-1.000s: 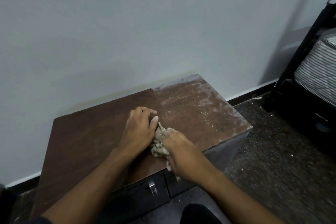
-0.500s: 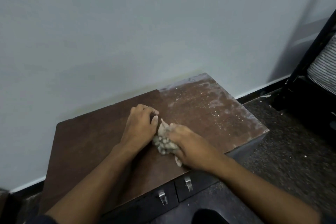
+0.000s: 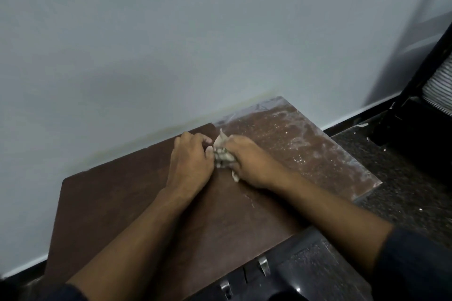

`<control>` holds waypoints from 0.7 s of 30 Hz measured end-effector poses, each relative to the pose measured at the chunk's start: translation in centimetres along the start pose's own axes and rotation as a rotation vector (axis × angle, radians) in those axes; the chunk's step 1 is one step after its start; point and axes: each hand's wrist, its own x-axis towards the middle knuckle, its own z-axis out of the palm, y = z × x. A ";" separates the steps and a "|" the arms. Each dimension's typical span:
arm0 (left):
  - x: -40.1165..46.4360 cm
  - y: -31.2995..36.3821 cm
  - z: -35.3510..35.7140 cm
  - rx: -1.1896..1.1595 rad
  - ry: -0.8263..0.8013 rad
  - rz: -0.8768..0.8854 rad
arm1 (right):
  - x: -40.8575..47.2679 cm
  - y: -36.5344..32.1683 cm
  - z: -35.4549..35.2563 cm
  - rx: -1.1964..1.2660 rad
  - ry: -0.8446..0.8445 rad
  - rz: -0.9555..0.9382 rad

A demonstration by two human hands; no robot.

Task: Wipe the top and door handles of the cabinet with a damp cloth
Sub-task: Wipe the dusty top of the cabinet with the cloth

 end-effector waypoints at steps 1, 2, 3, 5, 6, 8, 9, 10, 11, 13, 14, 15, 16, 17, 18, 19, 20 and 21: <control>0.0 -0.1 0.0 0.003 -0.014 -0.003 | 1.8 0.6 -0.5 -0.005 0.015 0.029; 0.0 -0.3 -0.1 0.004 -0.027 -0.008 | 3.3 1.0 -0.7 -0.028 0.034 0.059; 0.0 -0.4 -0.2 -0.002 -0.033 -0.016 | 4.6 1.3 -0.5 -0.063 0.051 0.097; 0.1 -0.7 -0.5 -0.027 -0.015 -0.030 | 5.5 1.3 0.8 -0.146 0.079 0.169; 0.2 -0.9 -0.6 -0.037 0.006 -0.026 | 5.1 0.9 1.5 -0.155 0.087 0.154; 0.6 -1.0 -0.7 -0.055 0.052 -0.017 | 3.8 -0.2 2.6 -0.090 0.058 0.015; 0.8 -0.9 -0.8 -0.065 0.062 -0.020 | 3.2 -0.7 2.5 -0.043 -0.002 -0.057; 1.0 -0.9 -0.9 -0.074 0.061 -0.026 | 3.2 -0.8 1.9 0.008 -0.057 -0.094; 1.1 -0.9 -0.9 -0.076 0.051 -0.030 | 3.8 -0.4 1.0 0.033 -0.096 -0.101; 1.0 -1.0 -0.9 -0.053 0.016 -0.026 | 5.8 0.9 -0.5 0.021 -0.076 -0.072; 0.8 -1.2 -1.0 -0.045 -0.005 -0.025 | 6.9 1.7 -0.9 -0.012 -0.039 -0.033; 0.6 -1.4 -1.1 -0.048 -0.023 -0.029 | 8.0 2.1 -0.7 -0.070 -0.010 0.031; 0.4 -1.6 -1.3 -0.055 -0.034 -0.039 | 8.8 2.2 0.0 -0.157 -0.006 0.103; 0.4 -1.8 -1.4 -0.059 -0.032 -0.051 | 9.2 1.7 0.8 -0.218 -0.016 0.139; 0.5 -2.1 -1.5 -0.057 -0.021 -0.065 | 9.1 1.0 1.6 -0.228 -0.028 0.117; 0.6 -2.3 -1.6 -0.057 -0.010 -0.079 | 8.6 0.5 2.2 -0.193 -0.049 0.046; 0.7 -2.5 -1.7 -0.065 -0.005 -0.089 | 7.8 0.2 2.5 -0.129 -0.067 -0.027; 0.9 -2.6 -1.9 -0.075 -0.006 -0.096 | 7.4 0.2 2.2 -0.077 -0.093 -0.060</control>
